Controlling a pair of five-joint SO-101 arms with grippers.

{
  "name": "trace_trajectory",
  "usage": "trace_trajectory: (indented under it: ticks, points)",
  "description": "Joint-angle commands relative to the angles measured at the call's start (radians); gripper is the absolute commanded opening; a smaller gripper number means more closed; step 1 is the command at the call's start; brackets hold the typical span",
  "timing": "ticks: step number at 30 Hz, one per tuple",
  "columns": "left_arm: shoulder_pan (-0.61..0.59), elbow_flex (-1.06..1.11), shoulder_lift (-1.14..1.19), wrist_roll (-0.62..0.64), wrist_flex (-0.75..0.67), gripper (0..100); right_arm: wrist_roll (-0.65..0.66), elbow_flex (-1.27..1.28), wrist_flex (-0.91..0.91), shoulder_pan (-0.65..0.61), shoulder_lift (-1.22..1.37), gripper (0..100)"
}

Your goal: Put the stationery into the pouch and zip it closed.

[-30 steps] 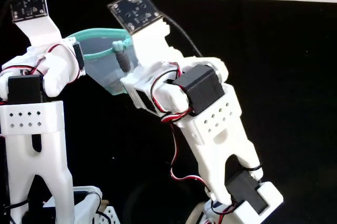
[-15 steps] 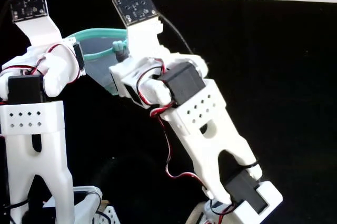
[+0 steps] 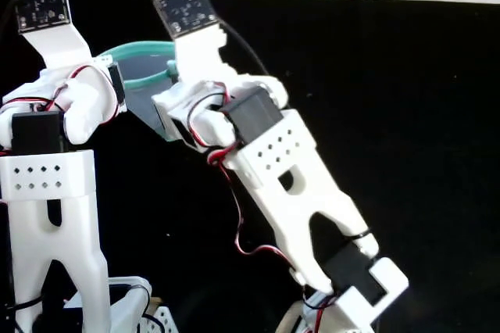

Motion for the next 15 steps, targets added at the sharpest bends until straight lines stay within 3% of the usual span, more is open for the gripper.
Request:
trace_trajectory:
  ticks: [1, 5, 15]
  points:
    - [0.002, 0.048, 0.018, -0.006, -0.002, 1, 0.049, -0.013, -0.033, -0.004, 0.001, 22.1]
    - [0.002, 0.048, 0.018, -0.006, -0.002, 1, 0.057, -0.013, -0.028, 0.025, -0.001, 0.5]
    - [0.002, 0.048, 0.018, -0.006, -0.002, 1, 0.13, -0.015, 0.065, 0.111, -0.185, 0.7]
